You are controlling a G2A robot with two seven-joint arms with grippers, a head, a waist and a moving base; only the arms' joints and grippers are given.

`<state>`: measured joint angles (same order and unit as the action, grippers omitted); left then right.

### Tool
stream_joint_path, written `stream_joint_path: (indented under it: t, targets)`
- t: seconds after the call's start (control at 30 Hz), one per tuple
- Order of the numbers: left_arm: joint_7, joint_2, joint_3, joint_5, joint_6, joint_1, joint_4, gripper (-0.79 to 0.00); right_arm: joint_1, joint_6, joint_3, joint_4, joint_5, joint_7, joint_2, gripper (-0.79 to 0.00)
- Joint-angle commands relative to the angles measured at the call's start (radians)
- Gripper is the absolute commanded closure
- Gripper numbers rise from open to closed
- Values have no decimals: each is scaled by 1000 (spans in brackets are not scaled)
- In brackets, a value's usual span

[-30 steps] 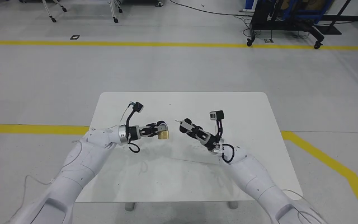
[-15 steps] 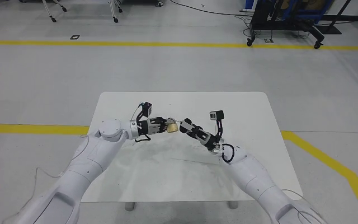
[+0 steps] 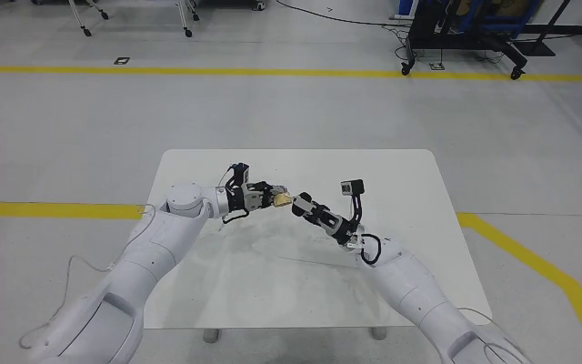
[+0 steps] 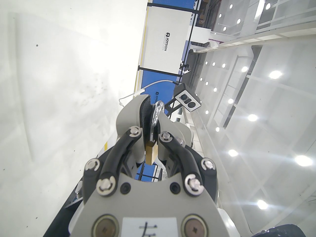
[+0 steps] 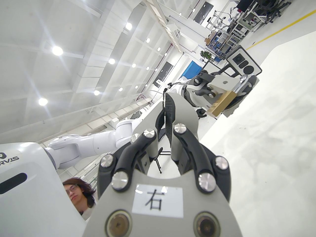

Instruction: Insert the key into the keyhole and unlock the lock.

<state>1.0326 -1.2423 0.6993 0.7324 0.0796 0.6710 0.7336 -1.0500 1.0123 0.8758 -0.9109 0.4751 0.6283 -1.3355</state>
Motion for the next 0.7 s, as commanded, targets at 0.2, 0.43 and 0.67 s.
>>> stream_joint_path:
  t: [0.2, 0.43, 0.67]
  targets:
    - [0, 0, 0, 0, 0, 0, 0, 0, 29, 0, 66, 14, -275, -128, 16, 0]
    - [0, 0, 0, 0, 0, 0, 0, 0, -111, 0, 336, -309, -721, -161, 117, 0]
    - [0, 0, 0, 0, 0, 0, 0, 0, -254, 0, 498, -533, -995, -299, 167, 0]
